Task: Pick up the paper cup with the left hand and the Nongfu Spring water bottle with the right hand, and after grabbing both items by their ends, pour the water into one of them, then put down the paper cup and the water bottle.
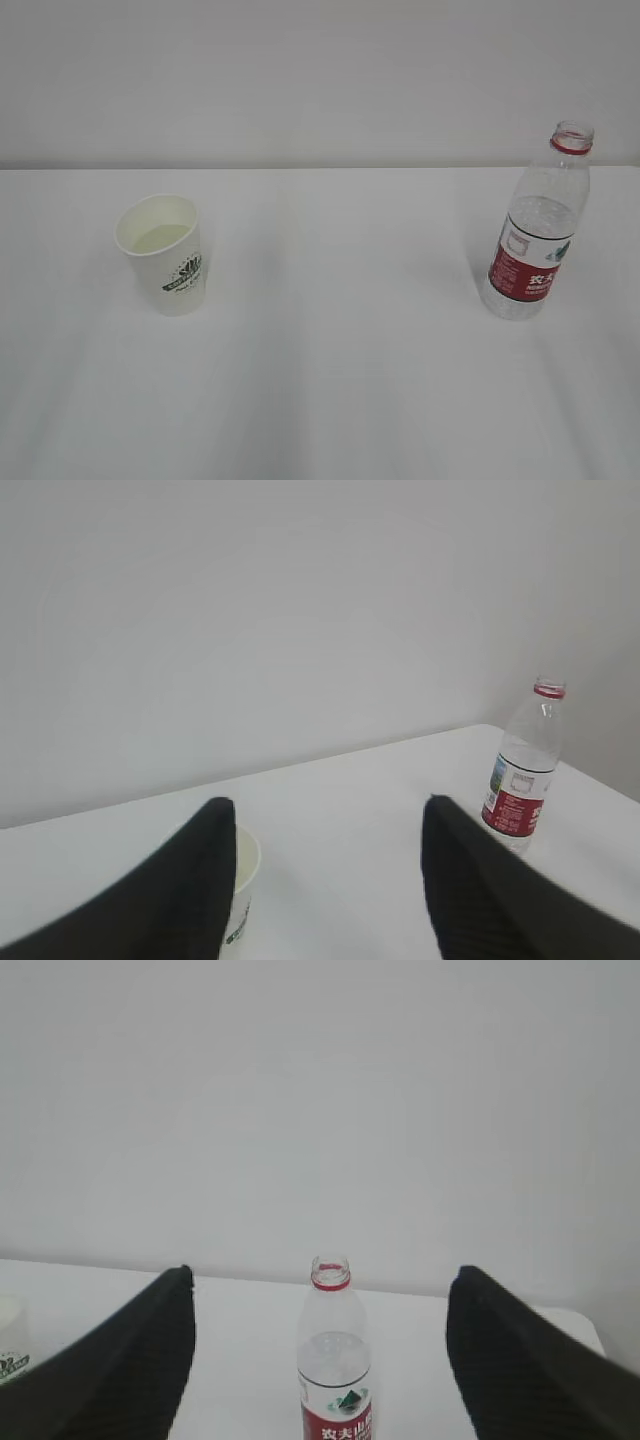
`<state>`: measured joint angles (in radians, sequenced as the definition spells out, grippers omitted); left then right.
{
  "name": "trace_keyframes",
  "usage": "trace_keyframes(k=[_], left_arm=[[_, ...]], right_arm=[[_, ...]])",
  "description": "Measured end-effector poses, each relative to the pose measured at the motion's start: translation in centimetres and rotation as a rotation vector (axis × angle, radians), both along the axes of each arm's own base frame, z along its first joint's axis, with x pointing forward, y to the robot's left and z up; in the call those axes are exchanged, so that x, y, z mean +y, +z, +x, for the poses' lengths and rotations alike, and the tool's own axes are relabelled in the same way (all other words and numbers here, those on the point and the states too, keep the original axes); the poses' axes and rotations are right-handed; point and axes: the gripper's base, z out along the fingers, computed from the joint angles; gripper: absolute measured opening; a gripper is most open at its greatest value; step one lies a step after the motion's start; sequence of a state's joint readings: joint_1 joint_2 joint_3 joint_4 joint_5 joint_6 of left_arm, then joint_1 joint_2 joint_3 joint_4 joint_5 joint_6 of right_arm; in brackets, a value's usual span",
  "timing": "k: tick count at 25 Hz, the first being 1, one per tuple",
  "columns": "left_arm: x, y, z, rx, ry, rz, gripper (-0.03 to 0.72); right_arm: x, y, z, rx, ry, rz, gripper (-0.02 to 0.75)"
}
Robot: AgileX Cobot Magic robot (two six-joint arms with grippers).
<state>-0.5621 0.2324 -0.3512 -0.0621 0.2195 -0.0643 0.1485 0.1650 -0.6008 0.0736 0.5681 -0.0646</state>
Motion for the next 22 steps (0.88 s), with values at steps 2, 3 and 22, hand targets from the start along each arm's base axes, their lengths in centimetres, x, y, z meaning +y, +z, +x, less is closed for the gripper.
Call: trace_keyframes(k=[2, 3, 22], left_arm=[[0.2, -0.2, -0.3, 0.008, -0.001, 0.010, 0.426], [0.2, -0.2, -0.4, 0.010, -0.001, 0.013, 0.424], [1.7, 0.7, -2.4, 0.205, 0.004, 0.203, 0.420]], right_arm=[[0.0, -0.2, 0.0, 0.026, 0.002, -0.005, 0.589], [0.0, -0.4, 0.0, 0.045, 0.003, -0.008, 0.589], [-0.6, -3.2, -4.1, 0.193, 0.007, -0.060, 0.589]])
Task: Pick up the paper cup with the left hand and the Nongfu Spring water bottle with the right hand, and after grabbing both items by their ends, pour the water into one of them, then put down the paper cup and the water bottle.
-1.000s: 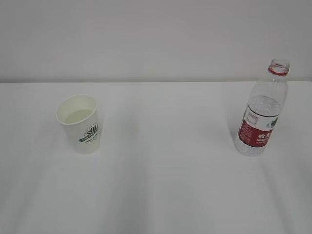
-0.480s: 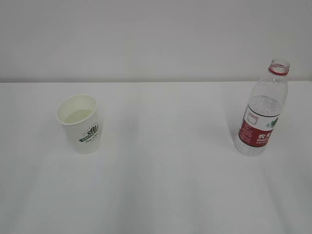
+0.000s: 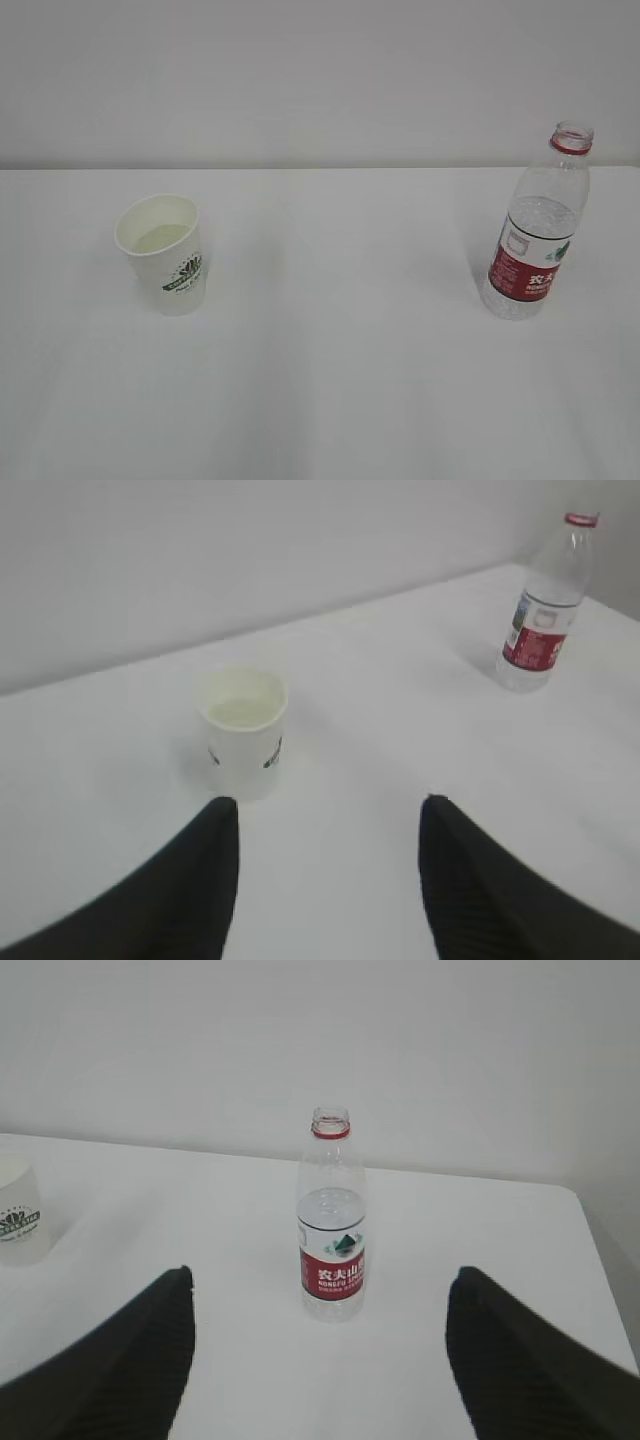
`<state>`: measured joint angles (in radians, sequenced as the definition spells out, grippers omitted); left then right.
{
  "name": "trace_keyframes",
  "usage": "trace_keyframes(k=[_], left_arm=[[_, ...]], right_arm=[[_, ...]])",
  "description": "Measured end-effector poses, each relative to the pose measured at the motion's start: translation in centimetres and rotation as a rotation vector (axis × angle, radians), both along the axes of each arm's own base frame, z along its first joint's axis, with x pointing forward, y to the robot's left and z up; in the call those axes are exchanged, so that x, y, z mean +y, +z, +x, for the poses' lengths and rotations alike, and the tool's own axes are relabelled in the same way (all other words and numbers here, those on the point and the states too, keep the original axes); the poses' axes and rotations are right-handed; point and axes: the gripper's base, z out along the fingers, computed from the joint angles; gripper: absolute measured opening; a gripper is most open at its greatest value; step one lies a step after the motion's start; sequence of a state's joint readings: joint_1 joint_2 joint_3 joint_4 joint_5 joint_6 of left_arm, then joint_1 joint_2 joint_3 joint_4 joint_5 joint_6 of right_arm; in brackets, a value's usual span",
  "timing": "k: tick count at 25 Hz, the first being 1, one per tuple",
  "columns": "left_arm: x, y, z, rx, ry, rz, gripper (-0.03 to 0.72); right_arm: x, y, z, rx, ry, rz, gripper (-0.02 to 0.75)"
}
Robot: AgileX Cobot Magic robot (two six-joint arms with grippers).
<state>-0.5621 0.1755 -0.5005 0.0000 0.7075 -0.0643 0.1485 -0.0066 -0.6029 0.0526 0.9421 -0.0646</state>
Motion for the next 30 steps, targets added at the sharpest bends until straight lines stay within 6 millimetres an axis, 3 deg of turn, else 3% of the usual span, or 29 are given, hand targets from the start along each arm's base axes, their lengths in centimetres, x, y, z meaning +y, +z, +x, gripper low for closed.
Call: trace_keyframes(k=[13, 30], left_arm=[[1.9, -1.1, -3.0, 0.005, 0.000, 0.003, 0.405], [2.0, -1.0, -3.4, 0.034, -0.010, 0.005, 0.390]], right_arm=[[-0.5, -1.9, -0.9, 0.213, -0.023, -0.071, 0.588], [-1.0, -2.6, -1.3, 0.297, -0.058, -0.120, 0.587]])
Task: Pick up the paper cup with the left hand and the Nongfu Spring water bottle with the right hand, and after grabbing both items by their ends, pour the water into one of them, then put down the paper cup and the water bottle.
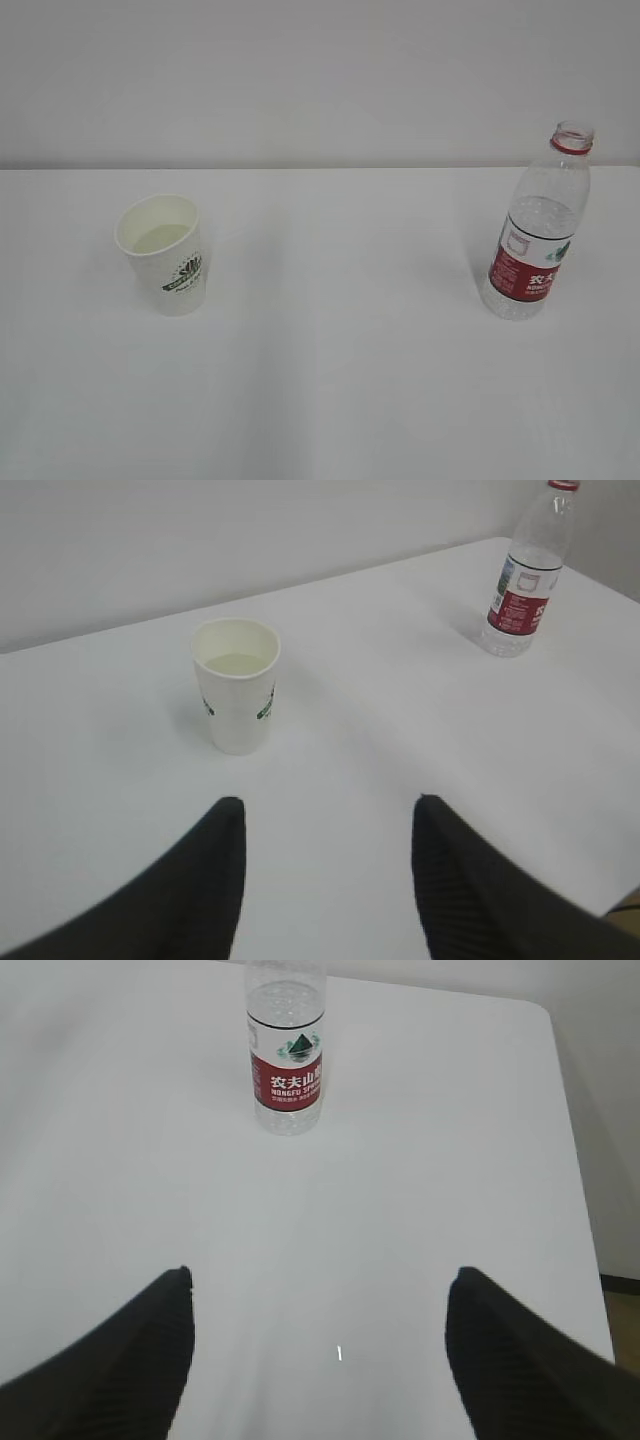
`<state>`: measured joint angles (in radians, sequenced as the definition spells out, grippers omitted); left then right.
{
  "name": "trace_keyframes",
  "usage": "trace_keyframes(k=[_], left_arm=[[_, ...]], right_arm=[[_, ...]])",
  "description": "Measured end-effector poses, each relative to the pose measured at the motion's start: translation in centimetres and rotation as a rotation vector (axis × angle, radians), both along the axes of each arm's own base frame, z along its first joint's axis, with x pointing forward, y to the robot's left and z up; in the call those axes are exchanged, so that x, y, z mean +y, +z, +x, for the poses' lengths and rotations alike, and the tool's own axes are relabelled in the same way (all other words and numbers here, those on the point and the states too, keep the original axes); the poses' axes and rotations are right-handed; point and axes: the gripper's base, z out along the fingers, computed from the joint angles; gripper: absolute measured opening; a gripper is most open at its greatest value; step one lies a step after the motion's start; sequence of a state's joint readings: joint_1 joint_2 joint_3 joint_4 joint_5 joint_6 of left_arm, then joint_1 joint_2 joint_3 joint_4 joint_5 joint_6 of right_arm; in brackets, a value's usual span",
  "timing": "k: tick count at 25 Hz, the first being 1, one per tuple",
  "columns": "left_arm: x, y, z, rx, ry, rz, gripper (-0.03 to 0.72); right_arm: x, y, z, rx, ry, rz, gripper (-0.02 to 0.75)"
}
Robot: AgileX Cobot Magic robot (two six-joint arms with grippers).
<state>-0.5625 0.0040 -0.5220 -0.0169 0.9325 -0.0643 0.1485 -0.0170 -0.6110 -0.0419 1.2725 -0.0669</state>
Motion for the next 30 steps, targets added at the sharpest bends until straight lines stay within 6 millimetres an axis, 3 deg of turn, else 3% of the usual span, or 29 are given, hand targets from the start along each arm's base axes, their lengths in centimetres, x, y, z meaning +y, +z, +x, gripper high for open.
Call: trace_keyframes(k=[12, 19, 30], left_arm=[[0.7, -0.5, -1.2, 0.138, -0.003, 0.089, 0.382], [0.9, -1.1, -1.5, 0.202, -0.003, 0.132, 0.354], [1.4, -1.4, -1.5, 0.226, 0.028, 0.184, 0.351]], right_arm=[[-0.2, -0.1, 0.1, 0.002, -0.017, -0.020, 0.587], [-0.1, -1.4, 0.7, 0.055, -0.015, -0.027, 0.587], [-0.1, -1.7, 0.8, 0.065, -0.015, -0.029, 0.587]])
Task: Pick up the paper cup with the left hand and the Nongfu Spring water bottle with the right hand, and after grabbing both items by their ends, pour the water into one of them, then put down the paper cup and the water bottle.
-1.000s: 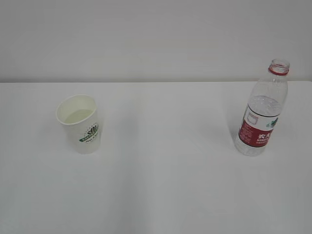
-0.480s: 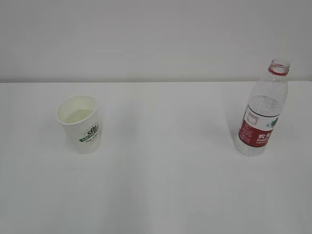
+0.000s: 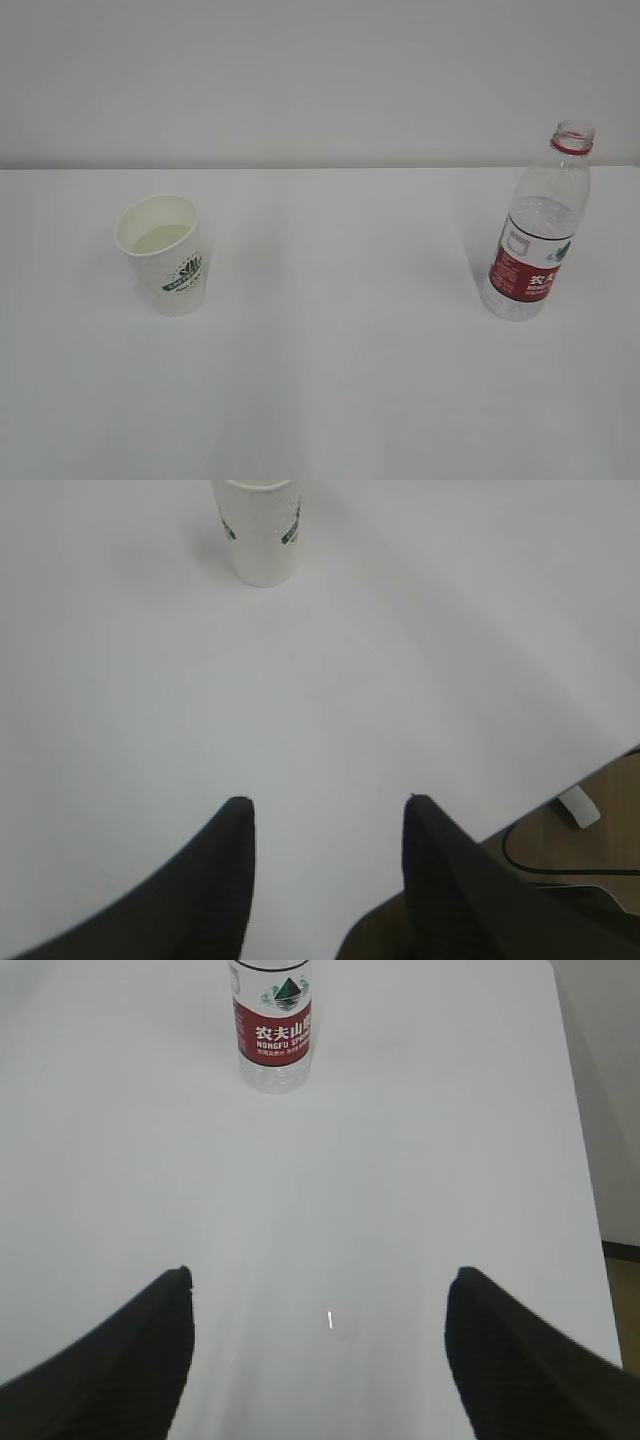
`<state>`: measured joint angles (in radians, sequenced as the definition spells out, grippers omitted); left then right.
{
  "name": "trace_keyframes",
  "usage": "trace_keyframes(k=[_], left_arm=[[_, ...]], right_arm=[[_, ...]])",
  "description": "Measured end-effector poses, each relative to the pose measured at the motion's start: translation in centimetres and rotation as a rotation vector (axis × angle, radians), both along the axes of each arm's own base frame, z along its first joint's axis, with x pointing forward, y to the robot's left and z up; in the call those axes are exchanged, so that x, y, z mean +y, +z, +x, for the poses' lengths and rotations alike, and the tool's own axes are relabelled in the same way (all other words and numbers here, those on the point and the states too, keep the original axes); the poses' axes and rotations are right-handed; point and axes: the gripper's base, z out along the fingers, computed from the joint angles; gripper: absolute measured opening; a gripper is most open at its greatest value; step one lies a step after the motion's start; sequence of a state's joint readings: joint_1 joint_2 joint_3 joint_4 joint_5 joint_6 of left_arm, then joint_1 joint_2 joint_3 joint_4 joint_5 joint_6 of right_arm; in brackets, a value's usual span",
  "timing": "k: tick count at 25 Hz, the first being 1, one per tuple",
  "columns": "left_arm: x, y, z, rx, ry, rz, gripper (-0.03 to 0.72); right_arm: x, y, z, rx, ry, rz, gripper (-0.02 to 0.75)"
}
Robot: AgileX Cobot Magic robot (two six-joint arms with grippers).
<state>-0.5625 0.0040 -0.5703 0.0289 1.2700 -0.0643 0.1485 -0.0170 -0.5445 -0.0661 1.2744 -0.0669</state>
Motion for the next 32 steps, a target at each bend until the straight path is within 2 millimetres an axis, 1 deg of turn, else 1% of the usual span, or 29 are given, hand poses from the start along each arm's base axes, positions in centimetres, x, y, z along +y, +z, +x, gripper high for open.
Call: trace_keyframes(k=[11, 32], left_arm=[[0.10, 0.28, 0.40, -0.054, 0.020, 0.001, 0.349], [0.11, 0.29, 0.42, -0.056, 0.021, 0.002, 0.338]], right_arm=[[0.03, 0.05, 0.16, -0.017, 0.000, 0.003, 0.587], [0.04, 0.06, 0.17, -0.019, 0.001, 0.004, 0.587]])
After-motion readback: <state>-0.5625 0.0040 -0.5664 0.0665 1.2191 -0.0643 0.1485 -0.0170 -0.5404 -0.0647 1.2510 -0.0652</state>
